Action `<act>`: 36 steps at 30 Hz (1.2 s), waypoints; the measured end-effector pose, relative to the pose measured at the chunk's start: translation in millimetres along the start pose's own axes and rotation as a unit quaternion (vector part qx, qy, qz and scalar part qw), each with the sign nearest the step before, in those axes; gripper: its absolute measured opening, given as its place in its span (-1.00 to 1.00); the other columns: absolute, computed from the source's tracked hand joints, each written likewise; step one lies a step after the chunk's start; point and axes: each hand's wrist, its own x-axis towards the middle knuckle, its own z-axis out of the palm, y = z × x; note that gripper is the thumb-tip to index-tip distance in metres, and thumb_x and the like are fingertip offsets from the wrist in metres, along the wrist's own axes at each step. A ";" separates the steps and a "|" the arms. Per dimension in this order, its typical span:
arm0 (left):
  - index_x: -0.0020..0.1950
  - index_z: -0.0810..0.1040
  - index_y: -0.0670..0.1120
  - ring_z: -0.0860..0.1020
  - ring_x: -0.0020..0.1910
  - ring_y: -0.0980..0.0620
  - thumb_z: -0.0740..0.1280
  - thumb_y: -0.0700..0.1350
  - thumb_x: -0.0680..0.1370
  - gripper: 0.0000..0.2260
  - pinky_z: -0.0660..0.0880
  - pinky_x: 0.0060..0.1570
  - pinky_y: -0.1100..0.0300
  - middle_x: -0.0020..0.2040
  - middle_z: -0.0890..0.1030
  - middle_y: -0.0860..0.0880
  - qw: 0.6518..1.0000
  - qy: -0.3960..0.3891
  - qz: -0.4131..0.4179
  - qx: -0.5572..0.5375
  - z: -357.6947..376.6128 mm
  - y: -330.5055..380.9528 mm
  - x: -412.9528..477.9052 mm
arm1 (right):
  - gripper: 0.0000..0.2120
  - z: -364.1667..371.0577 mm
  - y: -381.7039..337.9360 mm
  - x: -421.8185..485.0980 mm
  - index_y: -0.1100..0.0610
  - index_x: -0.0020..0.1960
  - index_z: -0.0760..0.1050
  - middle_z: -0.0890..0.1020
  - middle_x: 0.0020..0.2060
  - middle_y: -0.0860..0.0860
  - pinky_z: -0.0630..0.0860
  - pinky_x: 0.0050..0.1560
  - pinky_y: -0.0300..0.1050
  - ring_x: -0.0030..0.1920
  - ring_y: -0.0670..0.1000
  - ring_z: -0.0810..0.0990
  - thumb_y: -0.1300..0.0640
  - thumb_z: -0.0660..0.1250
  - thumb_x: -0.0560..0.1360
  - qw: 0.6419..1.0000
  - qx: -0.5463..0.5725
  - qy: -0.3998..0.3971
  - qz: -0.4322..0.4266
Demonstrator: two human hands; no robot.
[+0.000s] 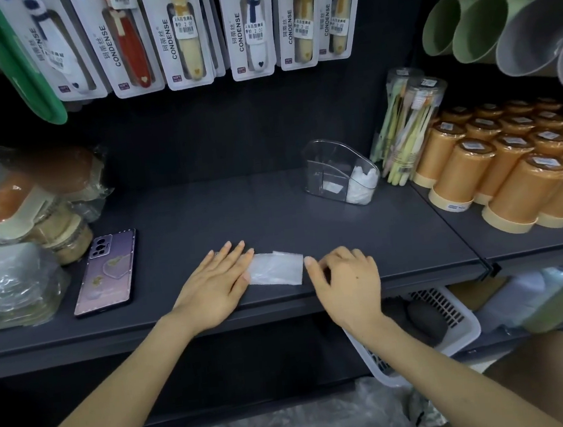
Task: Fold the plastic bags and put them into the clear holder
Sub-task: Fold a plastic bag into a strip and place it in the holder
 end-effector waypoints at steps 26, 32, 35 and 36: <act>0.11 0.62 -0.12 0.63 0.04 0.09 0.41 -0.18 0.51 -0.81 0.52 0.06 0.25 0.02 0.68 0.02 0.855 0.012 -0.058 -0.515 -59.2 40.4 -1.3 | -0.90 -80.0 -23.8 88.8 0.17 -0.13 0.44 0.65 -0.33 0.08 0.55 -0.34 -0.20 -0.36 -0.10 0.62 0.23 0.28 0.57 0.911 0.281 -0.301 -0.012; -0.01 0.61 -0.25 0.64 -0.07 -0.06 0.38 -0.31 0.50 -0.91 0.57 -0.01 0.13 -0.07 0.68 -0.13 0.800 0.032 -0.081 -0.593 -58.9 53.5 -2.0 | -0.91 -97.5 -31.6 105.9 0.20 -0.09 0.43 0.63 -0.35 0.06 0.52 -0.36 -0.22 -0.44 -0.18 0.54 0.21 0.27 0.58 0.902 0.281 -0.324 -0.041; 0.01 0.61 -0.24 0.65 -0.06 -0.08 0.37 -0.33 0.49 -0.88 0.58 -0.01 0.10 -0.05 0.68 -0.15 0.763 0.053 -0.103 -0.635 -58.0 58.9 -2.7 | -0.81 -94.6 -32.8 101.0 0.16 0.11 0.43 0.67 -0.21 0.09 0.59 -0.26 -0.13 -0.22 -0.05 0.65 0.09 0.31 0.56 0.869 0.395 -0.297 0.035; 0.01 0.60 -0.24 0.65 -0.06 -0.08 0.36 -0.34 0.49 -0.88 0.59 -0.02 0.10 -0.06 0.68 -0.15 0.750 0.062 -0.112 -0.650 -58.5 61.0 -3.3 | -0.72 -92.5 -32.6 97.3 0.12 0.19 0.39 0.68 -0.13 0.08 0.60 -0.22 -0.12 -0.15 -0.02 0.66 0.05 0.33 0.55 0.849 0.436 -0.288 0.075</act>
